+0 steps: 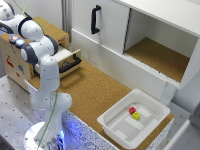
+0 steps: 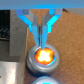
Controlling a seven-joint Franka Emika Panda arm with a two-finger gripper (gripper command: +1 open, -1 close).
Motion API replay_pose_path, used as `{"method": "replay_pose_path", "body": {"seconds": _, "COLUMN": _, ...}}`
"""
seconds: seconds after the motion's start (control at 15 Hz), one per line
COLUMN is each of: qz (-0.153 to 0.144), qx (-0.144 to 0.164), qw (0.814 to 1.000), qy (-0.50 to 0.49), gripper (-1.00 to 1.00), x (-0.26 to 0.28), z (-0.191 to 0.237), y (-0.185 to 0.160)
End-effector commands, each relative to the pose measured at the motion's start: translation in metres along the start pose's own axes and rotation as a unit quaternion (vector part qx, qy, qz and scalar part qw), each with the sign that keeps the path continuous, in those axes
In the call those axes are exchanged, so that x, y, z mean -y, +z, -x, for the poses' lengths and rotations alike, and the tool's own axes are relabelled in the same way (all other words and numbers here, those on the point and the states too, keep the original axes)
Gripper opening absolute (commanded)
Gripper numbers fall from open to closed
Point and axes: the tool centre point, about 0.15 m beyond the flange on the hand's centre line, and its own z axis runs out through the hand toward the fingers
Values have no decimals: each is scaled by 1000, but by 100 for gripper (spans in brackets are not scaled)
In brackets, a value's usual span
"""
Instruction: Turn on the red led light
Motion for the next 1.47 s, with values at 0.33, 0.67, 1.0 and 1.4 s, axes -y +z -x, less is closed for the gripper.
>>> {"method": "replay_pose_path", "body": {"seconds": 0.33, "qz": -5, "qx": 122, "qw": 993, "qy": 11, "gripper": 100, "x": -30, "z": -44, "y": -39}}
{"method": "replay_pose_path", "body": {"seconds": 0.67, "qz": -9, "qx": 115, "qw": 993, "qy": 5, "gripper": 100, "x": -22, "z": -53, "y": -37}}
{"method": "replay_pose_path", "body": {"seconds": 1.0, "qz": -11, "qx": 67, "qw": 995, "qy": 79, "gripper": 100, "x": -51, "z": -20, "y": -30}}
{"method": "replay_pose_path", "body": {"seconds": 1.4, "qz": -4, "qx": 41, "qw": 994, "qy": 103, "gripper": 100, "x": -91, "z": 46, "y": -17}}
